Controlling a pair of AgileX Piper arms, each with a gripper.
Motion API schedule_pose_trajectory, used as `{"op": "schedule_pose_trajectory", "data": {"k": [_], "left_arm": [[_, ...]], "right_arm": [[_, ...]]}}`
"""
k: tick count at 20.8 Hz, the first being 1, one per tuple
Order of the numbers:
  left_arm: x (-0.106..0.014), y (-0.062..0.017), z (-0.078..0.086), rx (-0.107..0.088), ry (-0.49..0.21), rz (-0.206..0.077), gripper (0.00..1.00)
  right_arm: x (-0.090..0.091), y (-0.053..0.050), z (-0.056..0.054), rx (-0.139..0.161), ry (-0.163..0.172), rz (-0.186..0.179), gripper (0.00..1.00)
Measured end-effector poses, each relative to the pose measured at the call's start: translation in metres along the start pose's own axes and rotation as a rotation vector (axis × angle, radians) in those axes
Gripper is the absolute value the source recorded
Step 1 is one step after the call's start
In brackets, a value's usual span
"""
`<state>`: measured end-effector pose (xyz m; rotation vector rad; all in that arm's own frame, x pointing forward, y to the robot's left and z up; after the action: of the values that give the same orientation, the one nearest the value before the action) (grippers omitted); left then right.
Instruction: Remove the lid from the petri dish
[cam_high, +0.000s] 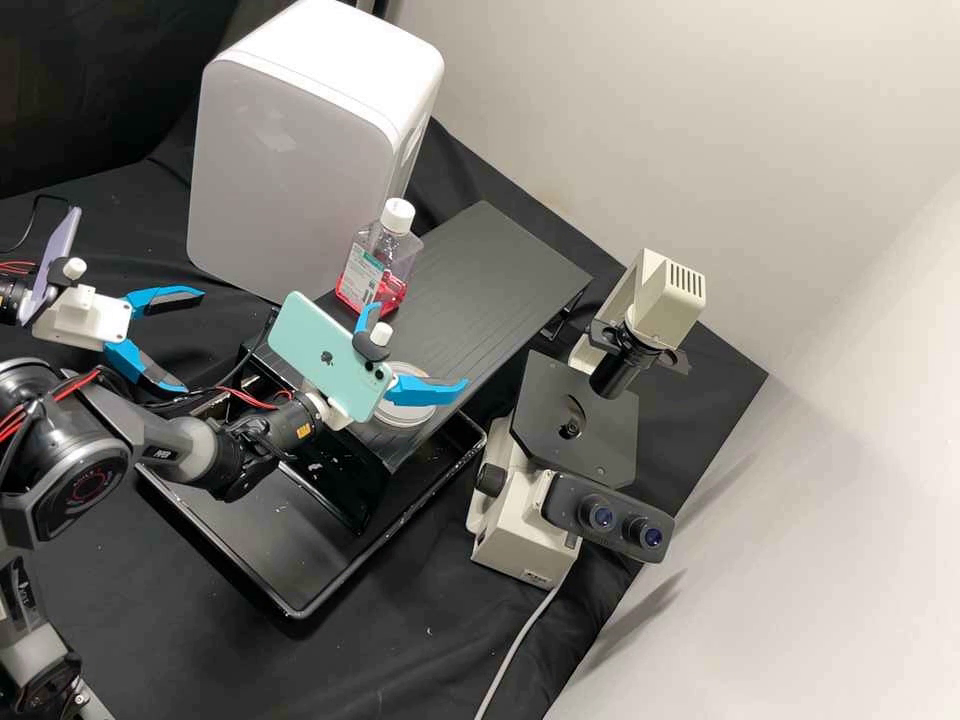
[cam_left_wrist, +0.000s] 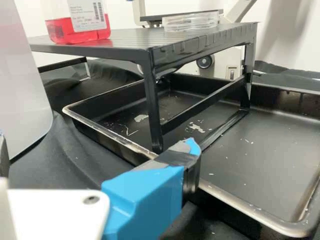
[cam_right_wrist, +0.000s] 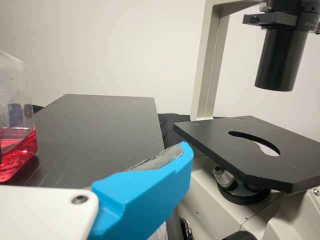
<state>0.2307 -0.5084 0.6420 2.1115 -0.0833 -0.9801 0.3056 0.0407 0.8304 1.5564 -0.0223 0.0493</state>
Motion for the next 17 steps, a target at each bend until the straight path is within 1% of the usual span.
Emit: {"op": "schedule_pose_trajectory", "data": {"k": [9, 12, 14, 16, 17], "left_arm": [[0.0, 0.0, 0.0, 0.0, 0.0, 0.0, 1.0], [0.0, -0.0002, 0.0, 0.0, 0.0, -0.001, 1.0], [0.0, -0.0002, 0.0, 0.0, 0.0, -0.001, 1.0], [0.0, -0.0002, 0.0, 0.0, 0.0, -0.001, 1.0], [0.0, -0.0002, 0.0, 0.0, 0.0, -0.001, 1.0]], "right_arm": [[-0.002, -0.001, 0.001, 0.0, 0.001, 0.002, 1.0], [-0.012, -0.001, 0.002, 0.0, -0.005, -0.005, 1.0], [-0.022, -0.001, 0.001, -0.001, -0.005, -0.005, 1.0], [-0.03, 0.0, 0.001, 0.0, 0.009, 0.01, 1.0], [-0.034, -0.001, 0.0, 0.0, 0.015, 0.01, 1.0]]}}
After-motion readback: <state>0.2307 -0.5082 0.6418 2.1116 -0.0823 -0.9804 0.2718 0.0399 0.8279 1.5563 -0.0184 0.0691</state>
